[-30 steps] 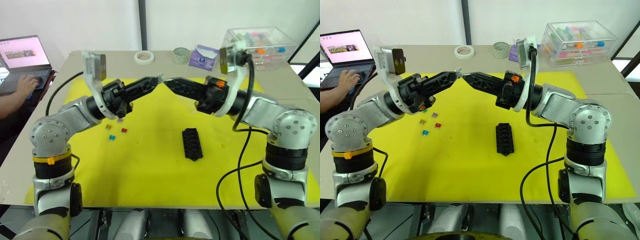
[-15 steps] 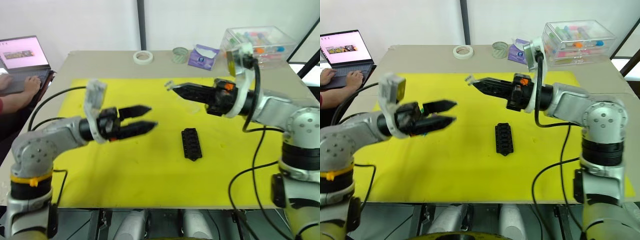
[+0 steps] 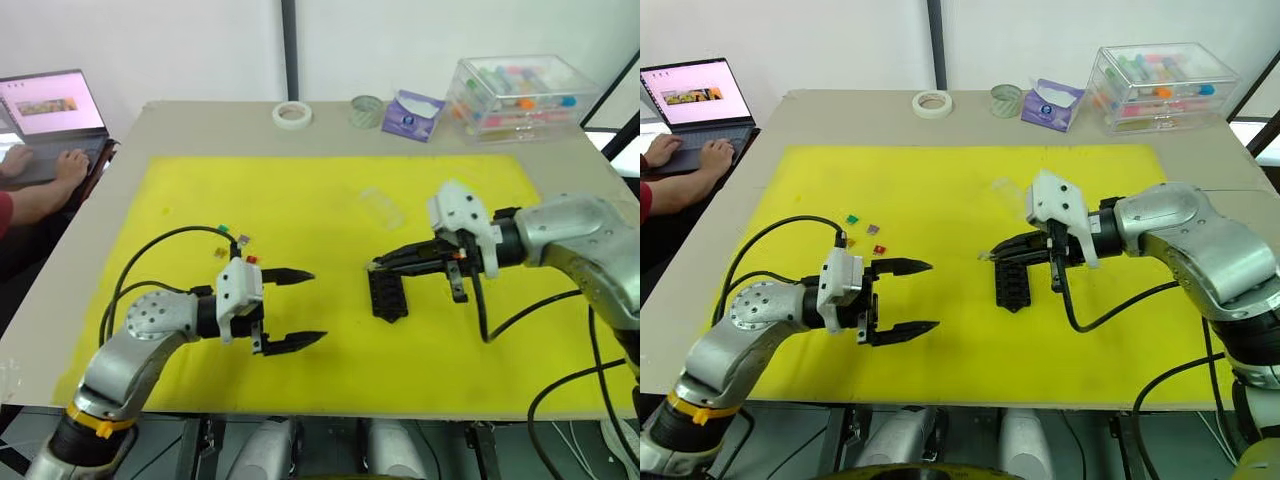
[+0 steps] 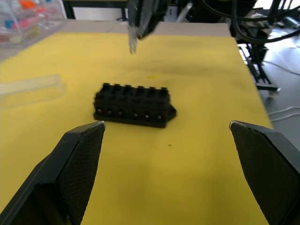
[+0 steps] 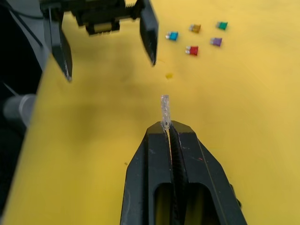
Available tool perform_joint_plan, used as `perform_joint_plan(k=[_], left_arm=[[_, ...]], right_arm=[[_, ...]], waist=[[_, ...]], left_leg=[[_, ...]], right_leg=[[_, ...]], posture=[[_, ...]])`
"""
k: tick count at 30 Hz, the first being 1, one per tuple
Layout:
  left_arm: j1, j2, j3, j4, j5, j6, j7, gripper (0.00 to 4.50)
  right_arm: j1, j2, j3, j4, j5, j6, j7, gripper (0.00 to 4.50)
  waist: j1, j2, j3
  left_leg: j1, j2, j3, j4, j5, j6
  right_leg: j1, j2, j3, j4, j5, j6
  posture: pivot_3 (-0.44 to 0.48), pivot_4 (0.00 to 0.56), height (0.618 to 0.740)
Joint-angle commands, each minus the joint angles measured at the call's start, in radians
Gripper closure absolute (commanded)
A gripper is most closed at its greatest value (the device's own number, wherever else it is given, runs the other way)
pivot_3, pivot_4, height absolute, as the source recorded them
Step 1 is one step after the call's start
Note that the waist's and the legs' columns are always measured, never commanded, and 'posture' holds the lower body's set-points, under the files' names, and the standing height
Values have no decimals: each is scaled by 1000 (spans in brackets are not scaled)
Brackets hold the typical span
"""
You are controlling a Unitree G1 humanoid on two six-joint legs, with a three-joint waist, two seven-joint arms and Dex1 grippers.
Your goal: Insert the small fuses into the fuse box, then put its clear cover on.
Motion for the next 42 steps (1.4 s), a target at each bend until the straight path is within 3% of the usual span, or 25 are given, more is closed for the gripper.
perform_joint_plan(k=[1,7,14,29,42], left_arm=[[-17,-17,-5,-4,-5,-25,-12,24],[-12,-21,-47,3,12,-63,-84,24],[-35,-65,-76,90,79,-152,-84,24],[-218,-272,-217,343,216,-270,-69,24],[-293,-335,-248,448,259,-284,-63,24]], right_arm=[[12,-19,-21,-5,-47,-40,46,4500],[95,-55,-3,-48,-149,-88,87,4500],[119,-64,-3,-55,-220,-97,96,4500],[176,-87,-61,-112,-214,-31,90,4500],[175,-74,-47,-114,-244,-23,67,4500]], waist=[[3,0,0],[5,0,0],[4,0,0],[5,0,0],[6,0,0]], left_leg=[[0,0,0,0,0,0],[0,0,0,0,0,0],[0,0,0,0,0,0],[0,0,-1,1,0,0],[0,0,-1,2,0,0]], right_leg=[[0,0,0,-1,0,0],[0,0,0,-1,0,0],[1,1,0,-1,0,0],[2,0,-2,0,0,1],[2,0,-2,0,1,1]], posture=[[0,150,740],[0,150,740],[0,150,740],[0,150,740],[0,150,740]])
